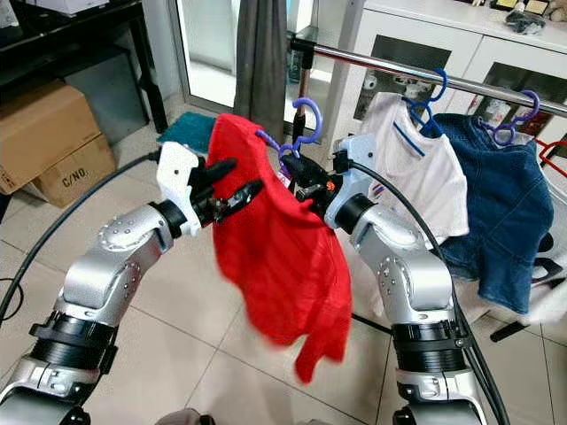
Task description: Hang hanger
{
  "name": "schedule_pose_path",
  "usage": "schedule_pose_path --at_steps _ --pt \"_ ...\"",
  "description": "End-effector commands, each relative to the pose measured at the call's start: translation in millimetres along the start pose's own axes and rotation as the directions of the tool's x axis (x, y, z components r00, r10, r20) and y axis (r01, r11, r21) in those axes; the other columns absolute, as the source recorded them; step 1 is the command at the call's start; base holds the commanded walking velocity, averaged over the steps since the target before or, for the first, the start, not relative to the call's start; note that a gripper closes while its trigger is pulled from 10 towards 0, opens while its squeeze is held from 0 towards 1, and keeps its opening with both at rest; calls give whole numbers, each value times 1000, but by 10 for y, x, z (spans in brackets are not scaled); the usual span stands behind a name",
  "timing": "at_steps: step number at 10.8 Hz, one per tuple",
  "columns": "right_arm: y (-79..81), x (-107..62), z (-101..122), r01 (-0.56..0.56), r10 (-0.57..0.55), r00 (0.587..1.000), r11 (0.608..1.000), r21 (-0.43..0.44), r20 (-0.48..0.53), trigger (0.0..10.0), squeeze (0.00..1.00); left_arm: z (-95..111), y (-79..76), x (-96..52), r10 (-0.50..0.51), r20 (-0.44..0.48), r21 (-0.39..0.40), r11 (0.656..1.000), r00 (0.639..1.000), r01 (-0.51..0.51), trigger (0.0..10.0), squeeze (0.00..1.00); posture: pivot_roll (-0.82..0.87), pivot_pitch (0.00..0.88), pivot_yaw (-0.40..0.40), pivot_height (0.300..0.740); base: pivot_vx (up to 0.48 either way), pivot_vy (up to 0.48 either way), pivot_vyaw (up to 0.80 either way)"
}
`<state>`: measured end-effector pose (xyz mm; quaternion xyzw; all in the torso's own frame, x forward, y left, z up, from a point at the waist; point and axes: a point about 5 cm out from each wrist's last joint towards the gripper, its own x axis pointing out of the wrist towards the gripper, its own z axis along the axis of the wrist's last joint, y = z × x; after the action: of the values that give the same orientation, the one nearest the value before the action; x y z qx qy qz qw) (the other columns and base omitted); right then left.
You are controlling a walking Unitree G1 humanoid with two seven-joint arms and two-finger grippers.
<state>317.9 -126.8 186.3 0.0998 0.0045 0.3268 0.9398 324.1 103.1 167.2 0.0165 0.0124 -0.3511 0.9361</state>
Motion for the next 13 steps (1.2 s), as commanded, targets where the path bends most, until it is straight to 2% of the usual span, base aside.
schedule_pose_path --at_steps 1,2,3,4,6,7,9,11,12,13 --pt "56 8 186 -38 41 996 998 -47 78 0 0 25 7 30 -6 -5 9 1000 1000 6 7686 0 -86 0 -30 740 0 0 0" --pt "84 12 190 -66 70 995 996 -65 71 0 0 62 -3 54 -48 16 29 998 999 47 5608 0 -86 0 -30 740 0 0 0" --pt "98 13 185 -76 80 995 994 -74 64 0 0 86 -11 65 -67 21 31 997 998 66 4392 0 -86 0 -30 740 0 0 0" --pt "108 17 181 -80 85 995 994 -78 60 0 0 94 -6 72 -70 18 32 997 997 69 3647 0 -81 0 -36 740 0 0 0" --pt "131 20 172 -89 94 994 992 -84 55 0 0 101 -24 96 -105 31 10 994 994 105 0 0 -82 0 -34 740 0 0 0" --pt "137 18 174 -91 96 994 992 -86 54 0 0 101 -31 103 -116 28 14 993 993 115 0 0 -85 0 -31 740 0 0 0" --pt "139 17 182 -90 95 994 992 -93 51 0 0 110 -17 110 -136 2 91 987 991 135 0 0 -87 0 -22 740 0 0 0" --pt "122 12 178 -74 79 996 993 -92 48 0 0 68 -3 55 -160 -23 139 977 987 162 0 0 -88 0 -17 740 0 0 0" --pt "110 0 170 -64 69 997 994 -90 47 0 0 34 16 -1 -158 -35 148 976 987 162 0 0 -84 0 -21 740 0 0 0" --pt "80 -15 167 -48 52 998 995 -90 46 0 0 29 47 -47 -113 -22 127 985 993 115 0 0 -73 0 -26 740 0 0 0"
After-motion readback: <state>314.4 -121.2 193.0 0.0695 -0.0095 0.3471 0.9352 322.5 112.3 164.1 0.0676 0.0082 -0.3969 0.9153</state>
